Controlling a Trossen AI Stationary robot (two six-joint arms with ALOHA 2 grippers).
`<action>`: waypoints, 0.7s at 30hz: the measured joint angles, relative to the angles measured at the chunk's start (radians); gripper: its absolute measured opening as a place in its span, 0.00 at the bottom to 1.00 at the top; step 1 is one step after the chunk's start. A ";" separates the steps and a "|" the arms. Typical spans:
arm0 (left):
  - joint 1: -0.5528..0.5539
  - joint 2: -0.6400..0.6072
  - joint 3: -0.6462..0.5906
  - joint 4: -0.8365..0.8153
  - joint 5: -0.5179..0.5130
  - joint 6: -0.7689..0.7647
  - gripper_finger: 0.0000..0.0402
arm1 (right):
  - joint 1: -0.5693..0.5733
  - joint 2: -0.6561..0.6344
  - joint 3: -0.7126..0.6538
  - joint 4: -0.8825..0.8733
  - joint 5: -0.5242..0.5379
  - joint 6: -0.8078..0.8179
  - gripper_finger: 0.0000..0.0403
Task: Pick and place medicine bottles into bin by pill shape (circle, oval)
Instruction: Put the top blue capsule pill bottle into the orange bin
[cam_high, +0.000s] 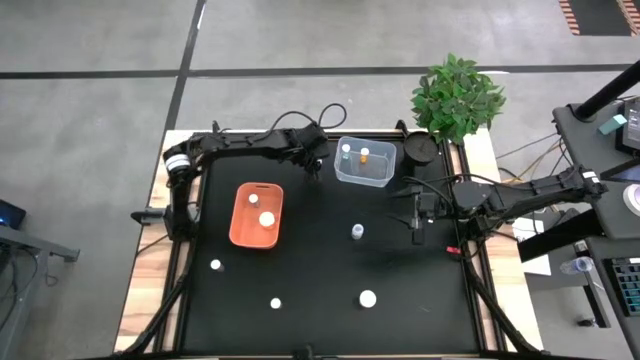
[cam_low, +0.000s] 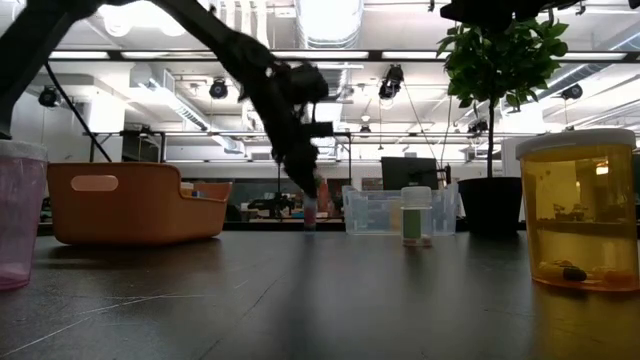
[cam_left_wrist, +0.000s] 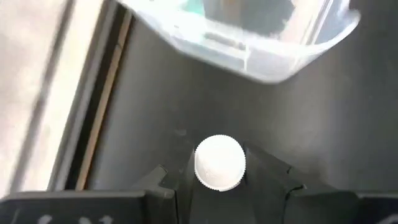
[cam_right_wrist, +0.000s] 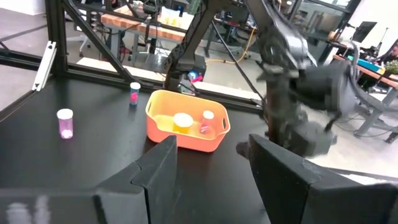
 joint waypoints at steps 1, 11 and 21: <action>-0.013 -0.020 0.000 -0.004 -0.014 -0.003 0.25 | 0.000 0.000 0.000 -0.001 0.000 -0.001 0.47; -0.185 -0.313 -0.005 -0.095 -0.041 -0.185 0.25 | 0.000 0.000 0.000 -0.009 0.000 -0.006 0.47; -0.413 -0.558 -0.023 -0.260 -0.061 -0.446 0.25 | 0.000 0.000 0.000 -0.009 0.000 0.004 0.47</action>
